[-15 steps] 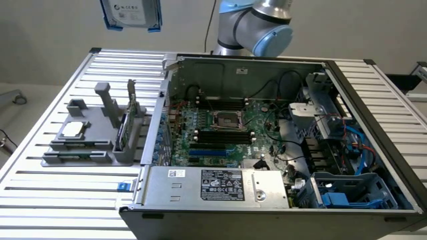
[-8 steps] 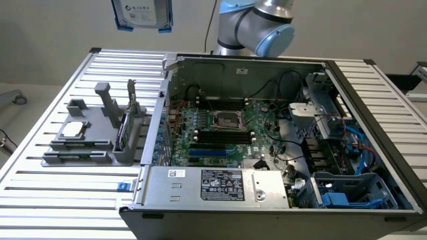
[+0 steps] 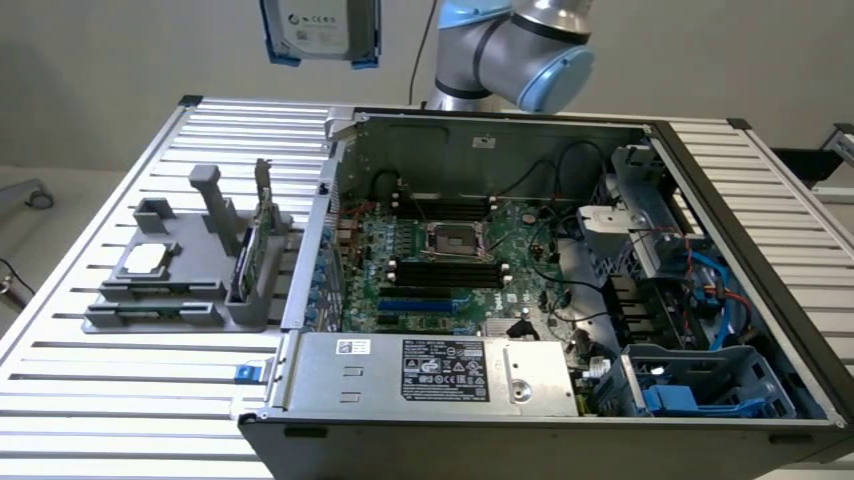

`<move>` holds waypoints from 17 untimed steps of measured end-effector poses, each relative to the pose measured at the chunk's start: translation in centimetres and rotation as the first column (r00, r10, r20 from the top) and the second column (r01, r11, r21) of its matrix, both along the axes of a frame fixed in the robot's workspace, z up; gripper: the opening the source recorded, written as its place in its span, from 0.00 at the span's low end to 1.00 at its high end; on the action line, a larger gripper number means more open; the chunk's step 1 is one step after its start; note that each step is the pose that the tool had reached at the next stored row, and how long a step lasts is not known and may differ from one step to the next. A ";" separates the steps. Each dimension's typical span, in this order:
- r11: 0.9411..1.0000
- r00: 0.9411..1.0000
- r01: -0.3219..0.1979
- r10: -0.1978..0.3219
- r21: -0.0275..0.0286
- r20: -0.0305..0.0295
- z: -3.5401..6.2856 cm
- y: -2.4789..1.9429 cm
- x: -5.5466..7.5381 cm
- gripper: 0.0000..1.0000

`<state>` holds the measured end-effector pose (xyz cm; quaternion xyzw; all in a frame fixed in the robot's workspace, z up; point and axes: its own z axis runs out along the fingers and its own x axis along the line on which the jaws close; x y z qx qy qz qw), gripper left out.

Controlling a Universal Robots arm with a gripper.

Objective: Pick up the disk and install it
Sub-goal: 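Pick up the disk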

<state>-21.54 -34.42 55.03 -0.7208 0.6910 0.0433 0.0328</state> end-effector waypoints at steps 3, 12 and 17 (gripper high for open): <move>1.000 1.000 0.000 0.000 0.005 0.000 0.00 -0.33 1.3 0.33; 1.000 1.000 0.000 0.000 0.015 0.000 0.01 -1.46 5.4 0.33; 1.000 1.000 0.000 0.000 0.016 0.000 0.00 -2.40 7.5 0.33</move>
